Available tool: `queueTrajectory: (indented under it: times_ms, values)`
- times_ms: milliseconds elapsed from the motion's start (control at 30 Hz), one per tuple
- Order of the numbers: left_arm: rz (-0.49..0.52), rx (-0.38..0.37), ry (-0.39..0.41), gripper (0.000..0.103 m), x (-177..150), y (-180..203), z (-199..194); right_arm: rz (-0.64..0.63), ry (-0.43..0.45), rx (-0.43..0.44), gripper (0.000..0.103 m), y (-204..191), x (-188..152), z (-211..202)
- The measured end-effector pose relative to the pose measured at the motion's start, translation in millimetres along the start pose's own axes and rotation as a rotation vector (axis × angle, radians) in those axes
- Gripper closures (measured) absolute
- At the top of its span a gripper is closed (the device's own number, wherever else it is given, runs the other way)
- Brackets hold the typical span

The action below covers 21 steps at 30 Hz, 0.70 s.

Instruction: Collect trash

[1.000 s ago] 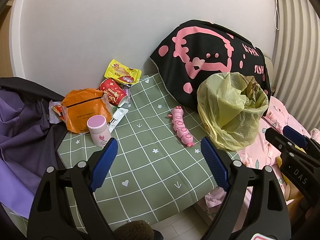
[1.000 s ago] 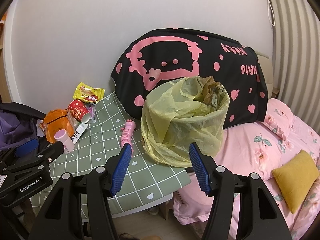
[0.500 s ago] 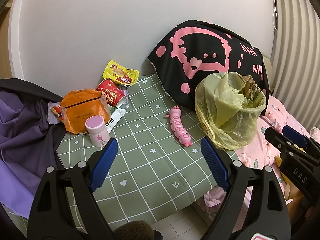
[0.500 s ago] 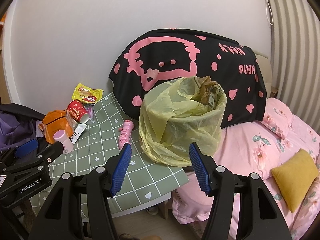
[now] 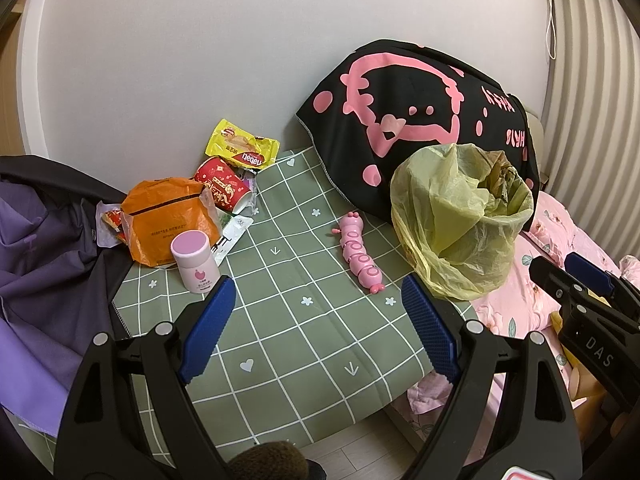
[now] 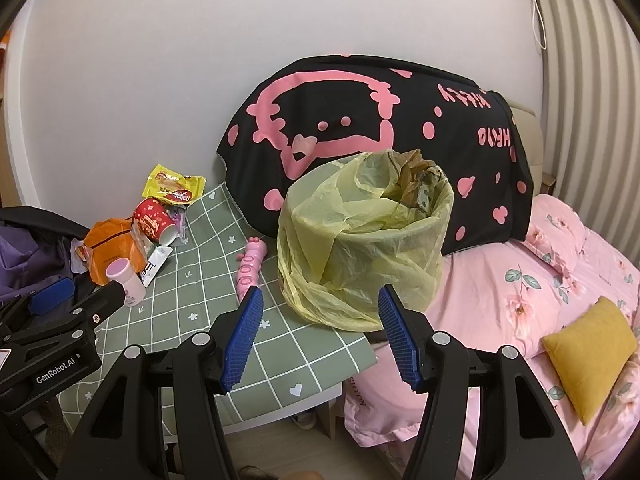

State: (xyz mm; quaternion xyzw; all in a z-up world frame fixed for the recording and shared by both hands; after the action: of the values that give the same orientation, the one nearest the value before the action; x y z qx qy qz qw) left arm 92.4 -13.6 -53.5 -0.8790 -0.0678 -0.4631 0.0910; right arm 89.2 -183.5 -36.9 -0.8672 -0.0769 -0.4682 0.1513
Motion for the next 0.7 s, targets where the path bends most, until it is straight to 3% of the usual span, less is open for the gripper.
queueTrajectory:
  times_ms: [367, 533, 700]
  values:
    - [0.023, 0.014, 0.041, 0.022, 17, -13, 14, -0.022, -0.002, 0.006, 0.046, 3, 6, 13]
    - [-0.034, 0.020, 0.001, 0.021, 36, -55, 57, -0.048, -0.043, 0.028, 0.046, -1, 11, 53]
    - [-0.144, 0.074, -0.057, 0.017, 56, -118, 116, -0.085, -0.095, 0.041, 0.046, -20, 25, 105]
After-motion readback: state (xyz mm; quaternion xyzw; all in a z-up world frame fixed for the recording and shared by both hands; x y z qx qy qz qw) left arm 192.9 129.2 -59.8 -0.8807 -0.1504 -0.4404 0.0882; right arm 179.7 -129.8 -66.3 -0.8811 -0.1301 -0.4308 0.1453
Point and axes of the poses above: each gripper's, at about its wrist camera, not at the fingertips, and z roughly the way its jaws point, y to its right, x to its top, the point moved 10 cm from there along z, roughly the way its jaws point, and after that the axes turned 15 degrees about x, right-handed, at the moved point
